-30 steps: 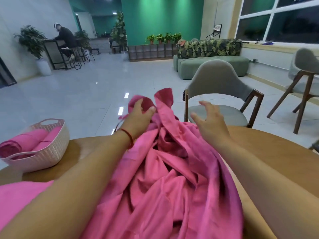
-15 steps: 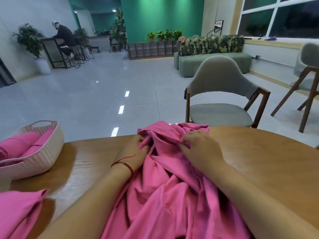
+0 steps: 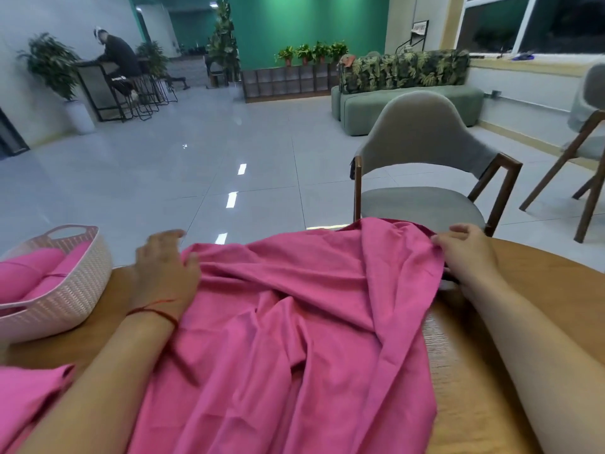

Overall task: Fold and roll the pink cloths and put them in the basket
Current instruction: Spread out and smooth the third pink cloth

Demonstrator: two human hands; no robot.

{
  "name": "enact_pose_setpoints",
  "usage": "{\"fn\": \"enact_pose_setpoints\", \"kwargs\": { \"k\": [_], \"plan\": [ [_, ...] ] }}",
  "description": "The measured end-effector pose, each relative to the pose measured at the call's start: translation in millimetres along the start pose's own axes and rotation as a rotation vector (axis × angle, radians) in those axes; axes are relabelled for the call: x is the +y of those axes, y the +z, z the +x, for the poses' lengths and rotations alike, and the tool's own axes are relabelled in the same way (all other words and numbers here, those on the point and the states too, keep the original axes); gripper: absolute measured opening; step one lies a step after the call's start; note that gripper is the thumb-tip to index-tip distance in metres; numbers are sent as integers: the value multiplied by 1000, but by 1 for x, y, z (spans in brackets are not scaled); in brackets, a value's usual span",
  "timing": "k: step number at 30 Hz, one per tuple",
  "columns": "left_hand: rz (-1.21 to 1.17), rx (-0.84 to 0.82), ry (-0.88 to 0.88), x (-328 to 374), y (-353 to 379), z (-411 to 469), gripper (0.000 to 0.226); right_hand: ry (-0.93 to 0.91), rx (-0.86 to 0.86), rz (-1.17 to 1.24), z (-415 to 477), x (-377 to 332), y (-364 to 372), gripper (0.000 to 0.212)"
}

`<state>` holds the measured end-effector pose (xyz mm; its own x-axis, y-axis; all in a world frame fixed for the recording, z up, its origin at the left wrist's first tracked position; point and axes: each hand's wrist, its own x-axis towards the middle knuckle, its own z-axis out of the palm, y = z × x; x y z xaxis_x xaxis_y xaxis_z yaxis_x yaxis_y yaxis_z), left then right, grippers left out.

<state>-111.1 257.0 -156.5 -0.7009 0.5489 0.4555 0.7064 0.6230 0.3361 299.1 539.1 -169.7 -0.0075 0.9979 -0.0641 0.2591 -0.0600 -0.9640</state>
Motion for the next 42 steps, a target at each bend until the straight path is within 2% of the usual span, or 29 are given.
{"fn": "enact_pose_setpoints", "kwargs": {
  "k": [2,4,7,11,13,16,19,21,23,27,32,34,38,42],
  "plan": [
    [-17,-105,149,15,13,-12,44,17,-78,69,-17,-13,8,70],
    [-3,-245,196,16,28,-21,50,45,-153,143,-30,-16,14,76],
    [21,-378,186,8,42,-27,57,46,-226,145,-45,-9,19,75],
    [101,-443,128,10,37,-37,68,130,-315,260,-61,-4,30,64],
    [116,-472,69,17,29,-46,65,104,-301,255,-57,-1,33,55],
    [107,-473,26,24,23,-62,66,55,-191,222,-41,1,21,34],
    [121,-471,16,25,20,-74,69,10,-77,175,-14,3,-6,32],
    [134,-473,1,22,18,-75,71,-32,55,78,2,4,-31,35],
    [155,-470,-38,14,17,-70,73,-81,189,-145,14,12,-60,30],
    [260,-452,-55,-8,19,-44,78,-161,242,-578,29,32,-102,29],
    [238,-452,1,-23,24,-16,77,-276,149,-898,19,20,-85,35],
    [261,-434,10,-19,27,-19,76,-375,96,-999,15,12,-72,37],
    [262,-377,-2,-7,28,-32,73,-499,-199,-914,15,3,-32,40],
    [234,-393,0,-16,25,-23,75,-425,-246,-984,25,9,-15,48]
  ]
}}
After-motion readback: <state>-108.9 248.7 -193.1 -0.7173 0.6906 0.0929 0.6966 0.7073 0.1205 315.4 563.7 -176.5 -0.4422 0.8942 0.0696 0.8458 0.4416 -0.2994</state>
